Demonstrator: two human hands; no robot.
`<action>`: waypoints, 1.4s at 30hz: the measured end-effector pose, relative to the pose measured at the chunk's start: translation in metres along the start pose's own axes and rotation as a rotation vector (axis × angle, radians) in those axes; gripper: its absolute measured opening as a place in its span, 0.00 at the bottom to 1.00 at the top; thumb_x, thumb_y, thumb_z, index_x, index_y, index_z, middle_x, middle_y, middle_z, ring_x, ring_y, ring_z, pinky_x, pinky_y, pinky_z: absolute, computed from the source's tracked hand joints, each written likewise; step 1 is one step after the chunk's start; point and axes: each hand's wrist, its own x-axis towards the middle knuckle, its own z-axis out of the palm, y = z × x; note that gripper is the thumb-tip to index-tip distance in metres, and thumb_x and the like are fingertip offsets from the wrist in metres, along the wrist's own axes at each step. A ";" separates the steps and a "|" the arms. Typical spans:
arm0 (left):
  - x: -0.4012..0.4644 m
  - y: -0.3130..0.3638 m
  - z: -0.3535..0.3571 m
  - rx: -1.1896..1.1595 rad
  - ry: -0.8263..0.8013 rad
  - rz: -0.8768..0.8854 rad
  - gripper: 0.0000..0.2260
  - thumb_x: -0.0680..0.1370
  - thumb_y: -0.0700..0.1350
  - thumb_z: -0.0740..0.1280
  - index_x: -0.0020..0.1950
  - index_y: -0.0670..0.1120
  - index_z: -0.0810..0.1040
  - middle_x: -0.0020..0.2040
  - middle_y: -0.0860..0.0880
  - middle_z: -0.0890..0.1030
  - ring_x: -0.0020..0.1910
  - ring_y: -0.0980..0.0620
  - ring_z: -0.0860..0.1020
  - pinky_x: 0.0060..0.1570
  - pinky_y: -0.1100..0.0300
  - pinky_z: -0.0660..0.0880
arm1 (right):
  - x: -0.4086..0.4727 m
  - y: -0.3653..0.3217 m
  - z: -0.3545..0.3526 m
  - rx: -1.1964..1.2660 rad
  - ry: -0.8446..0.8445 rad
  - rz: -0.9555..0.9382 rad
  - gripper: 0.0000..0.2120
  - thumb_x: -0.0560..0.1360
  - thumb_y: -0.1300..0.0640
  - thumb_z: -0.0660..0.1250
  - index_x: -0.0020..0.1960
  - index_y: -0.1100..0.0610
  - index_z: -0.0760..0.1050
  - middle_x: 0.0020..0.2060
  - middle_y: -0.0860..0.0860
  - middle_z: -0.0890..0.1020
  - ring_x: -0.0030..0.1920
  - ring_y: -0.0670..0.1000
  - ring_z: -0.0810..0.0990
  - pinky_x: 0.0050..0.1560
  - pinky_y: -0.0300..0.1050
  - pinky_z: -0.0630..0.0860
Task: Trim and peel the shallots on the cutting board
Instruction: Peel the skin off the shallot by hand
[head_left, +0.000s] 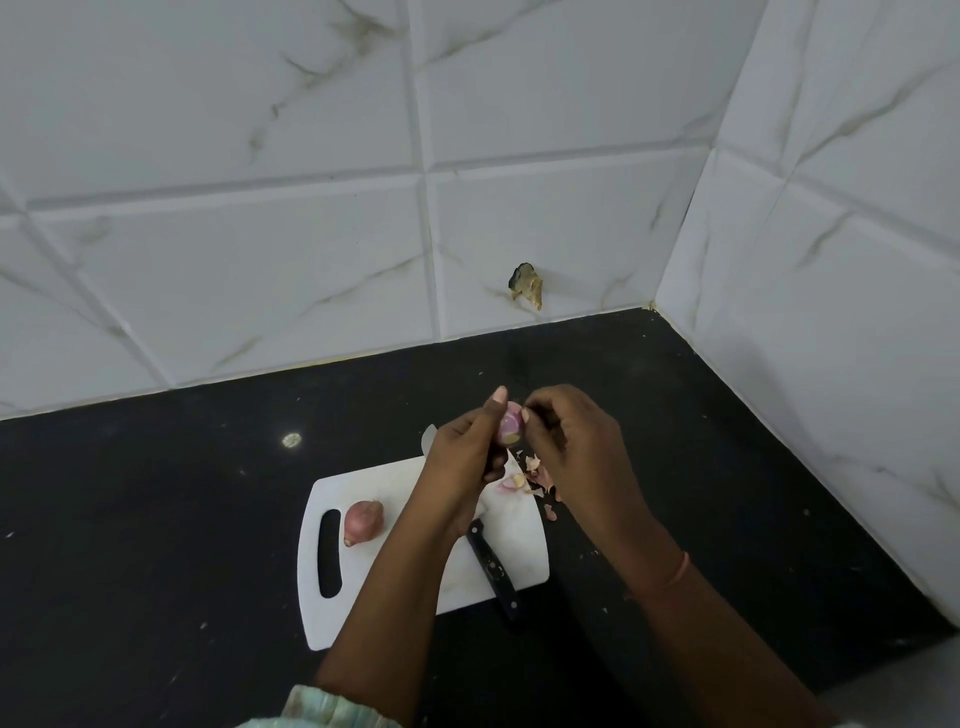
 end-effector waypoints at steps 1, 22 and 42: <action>-0.001 0.000 -0.001 0.012 -0.010 0.010 0.17 0.80 0.56 0.64 0.45 0.44 0.83 0.33 0.46 0.71 0.29 0.55 0.66 0.32 0.63 0.67 | 0.002 0.000 0.000 -0.009 -0.028 0.015 0.04 0.78 0.58 0.66 0.51 0.58 0.76 0.44 0.49 0.79 0.42 0.45 0.79 0.42 0.35 0.76; -0.002 0.003 0.007 -0.100 -0.009 -0.007 0.22 0.85 0.54 0.49 0.63 0.46 0.79 0.51 0.44 0.82 0.44 0.52 0.78 0.36 0.62 0.74 | 0.003 -0.003 -0.006 0.273 -0.131 0.146 0.15 0.75 0.56 0.71 0.62 0.54 0.79 0.54 0.46 0.83 0.55 0.42 0.80 0.55 0.36 0.78; 0.003 0.003 -0.004 -0.032 -0.021 0.007 0.19 0.82 0.53 0.61 0.60 0.39 0.79 0.40 0.43 0.72 0.31 0.56 0.67 0.30 0.64 0.66 | -0.002 0.006 -0.002 0.212 0.016 -0.006 0.11 0.74 0.58 0.72 0.56 0.61 0.82 0.48 0.51 0.86 0.48 0.42 0.84 0.49 0.38 0.81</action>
